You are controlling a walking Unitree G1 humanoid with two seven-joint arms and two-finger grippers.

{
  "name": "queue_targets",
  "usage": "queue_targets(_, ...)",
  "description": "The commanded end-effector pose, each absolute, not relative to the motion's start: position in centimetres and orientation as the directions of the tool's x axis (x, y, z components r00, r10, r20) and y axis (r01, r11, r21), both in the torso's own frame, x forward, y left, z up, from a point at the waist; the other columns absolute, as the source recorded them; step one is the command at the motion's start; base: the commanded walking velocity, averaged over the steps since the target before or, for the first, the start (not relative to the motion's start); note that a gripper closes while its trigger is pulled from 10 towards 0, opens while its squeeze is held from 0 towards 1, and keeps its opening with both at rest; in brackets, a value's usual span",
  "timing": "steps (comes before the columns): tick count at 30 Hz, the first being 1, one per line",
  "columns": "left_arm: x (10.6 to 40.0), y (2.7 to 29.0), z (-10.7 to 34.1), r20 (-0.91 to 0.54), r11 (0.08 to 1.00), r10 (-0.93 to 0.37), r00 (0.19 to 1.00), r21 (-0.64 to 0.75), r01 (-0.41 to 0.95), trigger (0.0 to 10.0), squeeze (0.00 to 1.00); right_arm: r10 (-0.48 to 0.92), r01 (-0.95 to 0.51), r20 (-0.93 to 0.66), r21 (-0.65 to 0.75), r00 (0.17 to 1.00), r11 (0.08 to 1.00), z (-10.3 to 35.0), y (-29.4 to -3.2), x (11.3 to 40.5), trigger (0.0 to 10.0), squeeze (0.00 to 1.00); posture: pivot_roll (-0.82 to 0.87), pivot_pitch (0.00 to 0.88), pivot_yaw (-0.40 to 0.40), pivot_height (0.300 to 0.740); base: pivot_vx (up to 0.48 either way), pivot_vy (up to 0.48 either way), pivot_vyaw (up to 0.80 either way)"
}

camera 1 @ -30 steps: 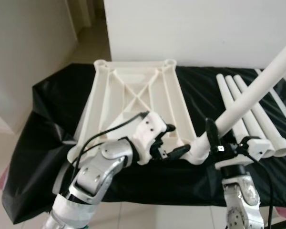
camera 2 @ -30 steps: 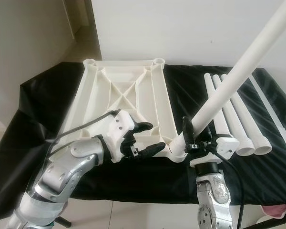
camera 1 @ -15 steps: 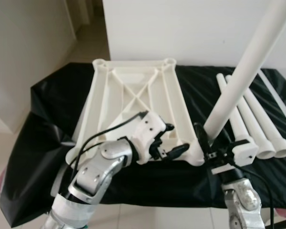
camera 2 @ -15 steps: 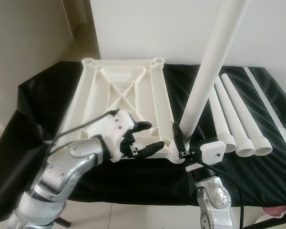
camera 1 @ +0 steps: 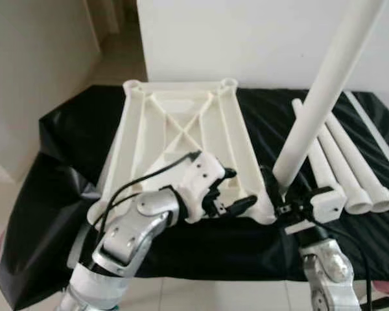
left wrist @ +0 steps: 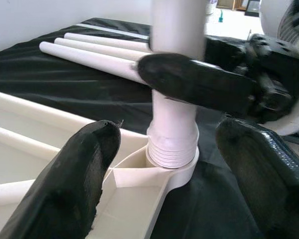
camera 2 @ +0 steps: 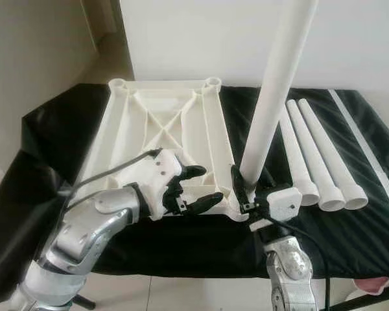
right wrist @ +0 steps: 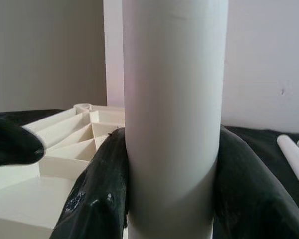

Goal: Building children table

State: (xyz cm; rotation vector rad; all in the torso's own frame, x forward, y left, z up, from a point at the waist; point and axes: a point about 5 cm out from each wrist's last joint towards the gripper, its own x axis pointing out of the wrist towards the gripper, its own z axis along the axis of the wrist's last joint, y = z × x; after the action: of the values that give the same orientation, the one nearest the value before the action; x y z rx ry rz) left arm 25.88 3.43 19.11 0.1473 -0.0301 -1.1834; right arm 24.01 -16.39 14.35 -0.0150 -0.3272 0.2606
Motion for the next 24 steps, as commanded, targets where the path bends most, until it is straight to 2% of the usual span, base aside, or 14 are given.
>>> queue_targets(1, 25.8, 3.4, 19.7, -0.046, 0.368, -0.924, 0.379, 0.156, 0.917, 10.0, 0.00, 0.254, -0.255, 0.058, 0.009, 0.966, 0.967, 10.0, -16.2, 23.7, 10.0, 0.00, -0.03, 0.068, 0.020, 0.740, 0.000, 0.000, 0.00)
queue_targets(10, 25.8, 3.3, 19.8, -0.043, 0.370, -0.924, 0.380, 0.155, 0.916, 10.0, 0.00, 0.240, -0.241, 0.032, 0.014, 0.970, 0.971, 9.7, -16.3, 23.8, 10.0, 0.00, -0.03, 0.070, 0.016, 0.740, 0.000, 0.000, 0.00)
queue_targets(17, 25.8, 3.5, 19.8, -0.042, 0.375, -0.922, 0.385, 0.154, 0.914, 10.0, 0.00, 0.264, -0.268, 0.102, 0.025, 0.959, 0.963, 9.6, -16.8, 22.4, 10.0, 0.00, -0.03, 0.070, 0.015, 0.740, 0.000, 0.000, 0.00)
queue_targets(19, 25.8, 3.5, 19.7, -0.042, 0.375, -0.922, 0.385, 0.154, 0.914, 10.0, 0.00, 0.223, -0.234, 0.122, 0.078, 0.967, 0.969, 9.5, -17.4, 22.3, 10.0, 0.00, -0.03, 0.071, 0.016, 0.740, 0.000, 0.000, 0.00)
queue_targets(24, 25.8, 3.4, 19.7, -0.042, 0.371, -0.924, 0.381, 0.153, 0.916, 10.0, 0.00, 0.202, -0.213, 0.107, 0.109, 0.974, 0.971, 9.3, -17.4, 22.4, 10.0, 0.00, -0.04, 0.071, 0.020, 0.740, 0.000, 0.000, 0.00)
